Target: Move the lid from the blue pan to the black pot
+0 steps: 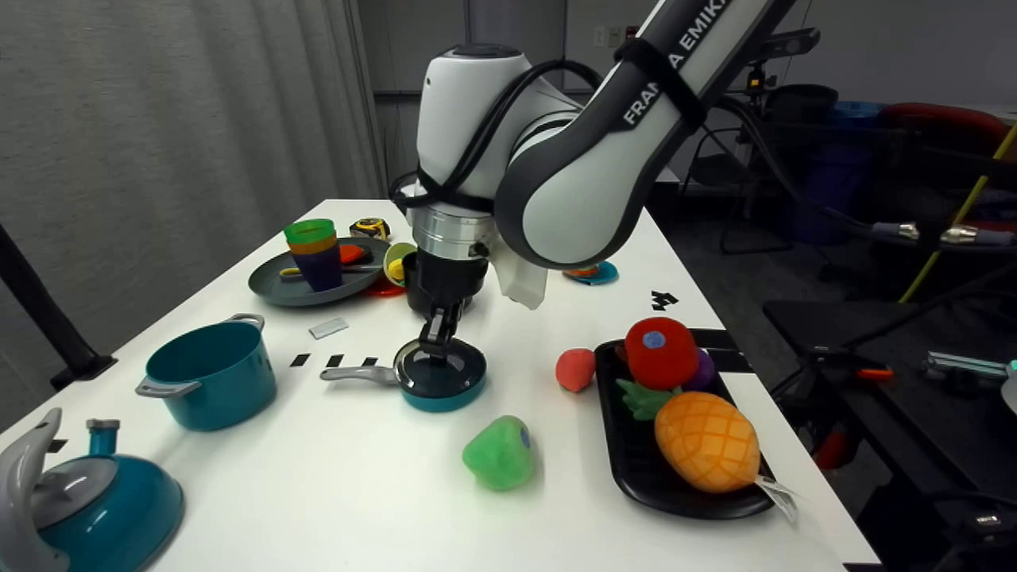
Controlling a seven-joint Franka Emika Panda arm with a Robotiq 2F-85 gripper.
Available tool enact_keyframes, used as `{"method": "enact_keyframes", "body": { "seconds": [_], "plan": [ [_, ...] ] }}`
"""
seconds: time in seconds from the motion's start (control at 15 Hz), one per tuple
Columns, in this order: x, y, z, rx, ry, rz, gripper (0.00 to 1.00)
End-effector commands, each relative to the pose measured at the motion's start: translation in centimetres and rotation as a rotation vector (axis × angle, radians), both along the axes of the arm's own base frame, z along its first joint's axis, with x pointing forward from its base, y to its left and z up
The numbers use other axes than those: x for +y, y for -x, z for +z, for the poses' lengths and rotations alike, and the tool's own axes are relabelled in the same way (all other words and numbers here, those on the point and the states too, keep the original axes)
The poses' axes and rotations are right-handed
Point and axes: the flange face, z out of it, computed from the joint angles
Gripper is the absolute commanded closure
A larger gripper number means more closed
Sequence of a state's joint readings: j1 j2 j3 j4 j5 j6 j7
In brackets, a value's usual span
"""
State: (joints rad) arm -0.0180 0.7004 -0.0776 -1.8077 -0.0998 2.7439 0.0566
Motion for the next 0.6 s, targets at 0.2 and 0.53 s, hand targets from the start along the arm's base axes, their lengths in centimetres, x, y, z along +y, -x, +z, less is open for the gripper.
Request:
{"method": "enact_keyframes", "body": {
  "seconds": [0.2,0.53],
  "plan": [
    [-1.1,0.6,2.3,-0.002,0.008,-0.054,0.96],
    [-1.6,1.3,5.8,-0.026,0.008,-0.067,0.96]
  ]
}}
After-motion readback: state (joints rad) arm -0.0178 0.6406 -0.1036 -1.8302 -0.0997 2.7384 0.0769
